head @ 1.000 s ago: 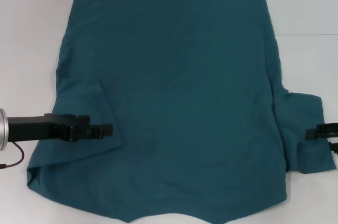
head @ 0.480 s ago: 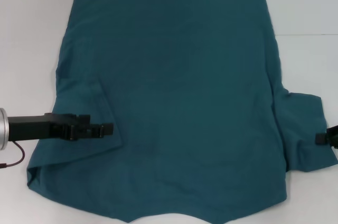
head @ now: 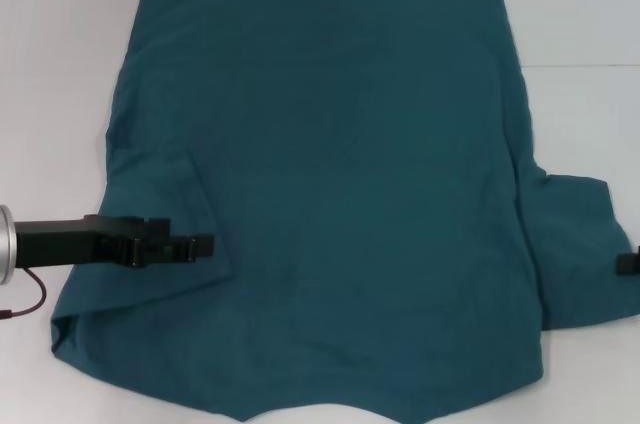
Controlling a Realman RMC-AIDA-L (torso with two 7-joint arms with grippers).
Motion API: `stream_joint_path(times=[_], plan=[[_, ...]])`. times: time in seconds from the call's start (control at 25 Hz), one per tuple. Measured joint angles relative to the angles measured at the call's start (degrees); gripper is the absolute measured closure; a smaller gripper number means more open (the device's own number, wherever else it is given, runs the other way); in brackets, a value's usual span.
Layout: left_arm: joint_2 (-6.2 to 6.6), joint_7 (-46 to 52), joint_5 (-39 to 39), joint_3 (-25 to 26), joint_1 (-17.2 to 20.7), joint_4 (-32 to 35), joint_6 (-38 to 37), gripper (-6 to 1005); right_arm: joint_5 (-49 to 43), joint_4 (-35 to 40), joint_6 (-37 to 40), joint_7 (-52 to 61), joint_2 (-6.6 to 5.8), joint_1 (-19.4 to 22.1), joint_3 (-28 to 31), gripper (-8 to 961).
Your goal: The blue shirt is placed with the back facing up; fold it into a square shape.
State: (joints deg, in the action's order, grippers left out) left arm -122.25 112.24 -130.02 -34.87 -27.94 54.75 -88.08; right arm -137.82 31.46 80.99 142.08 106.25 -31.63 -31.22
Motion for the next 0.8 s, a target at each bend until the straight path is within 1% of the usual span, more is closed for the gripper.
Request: stream_joint_path(times=[0.04, 0.28, 0.48, 0.72, 0.8], plan=[[0.00, 0.0, 0.0, 0.0, 0.0, 0.0, 0.0, 52, 0.0, 0.5, -0.1, -0.2, -0.21, 0.1, 0.0, 941], [0.00, 0.4, 0.0, 0.1, 0.3, 0.1, -0.4, 52, -1.6, 4.0, 0.0, -2.4, -0.95, -0.3, -0.1, 940], [0.11, 1.2, 0.3, 0.1, 1.1, 0.4, -0.6, 52, -4.2, 6.0, -0.1, -1.5, -1.29, -1.2, -0.1, 940], [0.23, 2.1, 0.4, 0.1, 1.3, 0.4, -0.6, 52, -5.5, 7.2, -0.2, 0.8, -2.17, -1.9, -0.1, 939], [0.24, 2.3, 0.5, 0.1, 1.3, 0.5, -0.6, 52, -5.7, 8.1, -0.2, 1.2, -2.23, -2.1, -0.1, 939]])
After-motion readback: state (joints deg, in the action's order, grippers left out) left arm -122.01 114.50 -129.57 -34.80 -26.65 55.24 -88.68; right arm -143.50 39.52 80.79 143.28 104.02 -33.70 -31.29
